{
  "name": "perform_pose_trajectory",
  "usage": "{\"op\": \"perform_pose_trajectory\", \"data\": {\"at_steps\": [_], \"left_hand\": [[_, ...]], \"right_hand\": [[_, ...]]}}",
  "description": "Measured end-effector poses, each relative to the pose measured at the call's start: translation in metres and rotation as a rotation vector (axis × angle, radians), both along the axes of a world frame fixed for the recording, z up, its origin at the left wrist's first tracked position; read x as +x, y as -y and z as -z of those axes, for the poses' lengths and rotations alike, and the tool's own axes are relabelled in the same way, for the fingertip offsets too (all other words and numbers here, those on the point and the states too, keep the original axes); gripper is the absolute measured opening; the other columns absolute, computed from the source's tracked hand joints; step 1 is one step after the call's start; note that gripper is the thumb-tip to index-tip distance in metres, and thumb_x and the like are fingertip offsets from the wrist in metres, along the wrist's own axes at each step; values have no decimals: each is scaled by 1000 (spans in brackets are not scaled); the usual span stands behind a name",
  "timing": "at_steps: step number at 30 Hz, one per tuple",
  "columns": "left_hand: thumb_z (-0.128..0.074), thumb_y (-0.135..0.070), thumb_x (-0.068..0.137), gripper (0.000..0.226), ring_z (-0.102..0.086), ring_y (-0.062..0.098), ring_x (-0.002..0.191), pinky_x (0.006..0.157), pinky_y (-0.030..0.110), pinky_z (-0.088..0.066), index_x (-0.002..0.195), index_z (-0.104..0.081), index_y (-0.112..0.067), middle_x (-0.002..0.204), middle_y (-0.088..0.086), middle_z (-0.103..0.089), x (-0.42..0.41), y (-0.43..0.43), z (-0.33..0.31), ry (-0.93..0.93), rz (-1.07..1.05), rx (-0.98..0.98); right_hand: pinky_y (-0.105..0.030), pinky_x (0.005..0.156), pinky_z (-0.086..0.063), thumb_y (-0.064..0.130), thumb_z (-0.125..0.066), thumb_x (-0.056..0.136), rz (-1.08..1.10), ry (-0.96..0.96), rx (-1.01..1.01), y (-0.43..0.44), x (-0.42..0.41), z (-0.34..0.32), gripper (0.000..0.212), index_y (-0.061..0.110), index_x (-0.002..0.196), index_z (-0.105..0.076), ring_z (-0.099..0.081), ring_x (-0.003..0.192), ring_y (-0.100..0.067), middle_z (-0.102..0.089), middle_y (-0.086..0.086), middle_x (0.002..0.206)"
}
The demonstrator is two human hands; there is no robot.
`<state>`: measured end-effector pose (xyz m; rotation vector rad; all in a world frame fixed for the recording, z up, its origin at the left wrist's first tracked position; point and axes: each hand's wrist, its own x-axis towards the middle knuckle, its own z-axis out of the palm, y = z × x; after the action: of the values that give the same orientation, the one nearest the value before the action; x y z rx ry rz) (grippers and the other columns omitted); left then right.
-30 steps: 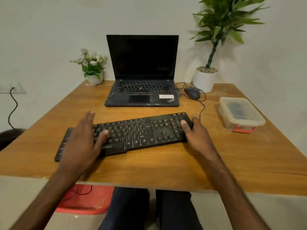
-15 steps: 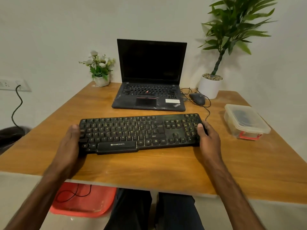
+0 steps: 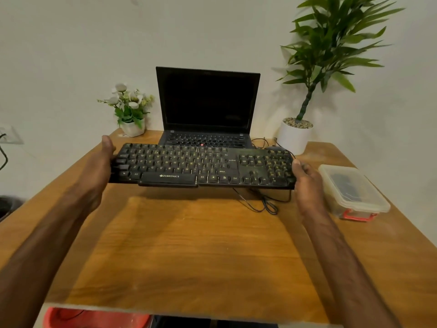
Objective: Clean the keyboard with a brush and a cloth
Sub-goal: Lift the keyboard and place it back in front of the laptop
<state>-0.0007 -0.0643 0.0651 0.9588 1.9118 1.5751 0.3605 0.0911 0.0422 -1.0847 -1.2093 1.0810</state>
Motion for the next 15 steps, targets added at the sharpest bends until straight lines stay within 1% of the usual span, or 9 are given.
{"op": "perform_pose_trajectory", "data": {"at_steps": [1, 2, 5, 7, 9, 10, 11, 13, 15], "left_hand": [[-16, -65, 100, 81, -45, 27, 136, 118, 43, -28, 154, -35, -8, 151, 14, -46, -3, -6, 2, 15, 4, -2], [-17, -67, 100, 81, -46, 27, 134, 119, 45, -29, 153, -36, -9, 149, 14, -48, -3, -12, 1, 35, 5, 8], [-19, -67, 100, 79, -50, 27, 129, 117, 46, -33, 151, -38, -10, 143, 14, -53, -6, -33, -8, 88, 20, 36], [-21, -65, 101, 75, -52, 24, 126, 117, 46, -34, 144, -47, -10, 137, 11, -58, -7, -52, -28, 78, 27, 67], [-22, -63, 102, 62, -58, 20, 115, 114, 45, -37, 126, -56, -17, 115, 3, -66, -6, -72, -56, 56, 39, 134], [-22, -62, 103, 61, -61, 18, 109, 113, 44, -40, 127, -55, -17, 106, -2, -65, -6, -83, -71, 47, 49, 166], [-21, -62, 103, 65, -63, 15, 104, 111, 44, -42, 135, -51, -13, 102, -4, -64, -8, -94, -84, 45, 58, 188], [-21, -64, 102, 78, -63, 13, 101, 109, 43, -45, 149, -37, -4, 103, -2, -63, -7, -114, -103, 56, 85, 198], [-22, -65, 102, 81, -63, 14, 104, 100, 36, -50, 151, -32, -1, 111, 2, -64, 1, -126, -106, 99, 138, 181]], "right_hand": [[-13, 68, -51, 25, -48, 102, 3, 3, -2, -4, 0, 0, 26, 15, 119, -65, -66, 100, -10, -70, 0, 111], [-16, 68, -51, 25, -48, 102, 11, 3, 3, -10, -1, -1, 22, 17, 113, -66, -67, 97, -11, -70, -1, 108], [-32, 84, -52, 32, -51, 100, 60, 39, 27, -32, -6, -14, 23, 17, 107, -67, -65, 102, -20, -70, -3, 106], [-38, 88, -49, 34, -51, 98, 84, 60, 78, -49, -10, -34, 22, 20, 96, -67, -62, 96, -16, -68, 3, 97], [-35, 82, -48, 32, -50, 97, 106, 81, 146, -63, -13, -62, 21, 22, 88, -65, -58, 91, -13, -64, 6, 92], [-32, 78, -47, 31, -49, 98, 120, 82, 171, -68, -14, -79, 21, 22, 88, -64, -57, 90, -12, -63, 6, 93], [-28, 75, -45, 32, -48, 99, 136, 74, 186, -75, -13, -95, 21, 22, 90, -64, -57, 90, -12, -62, 5, 94], [-22, 68, -46, 34, -47, 100, 168, 55, 191, -84, -7, -124, 22, 21, 96, -63, -60, 89, -9, -64, 4, 99], [-20, 63, -48, 38, -48, 99, 200, 16, 183, -92, 1, -142, 24, 21, 90, -61, -64, 91, -10, -66, 2, 102]]}}
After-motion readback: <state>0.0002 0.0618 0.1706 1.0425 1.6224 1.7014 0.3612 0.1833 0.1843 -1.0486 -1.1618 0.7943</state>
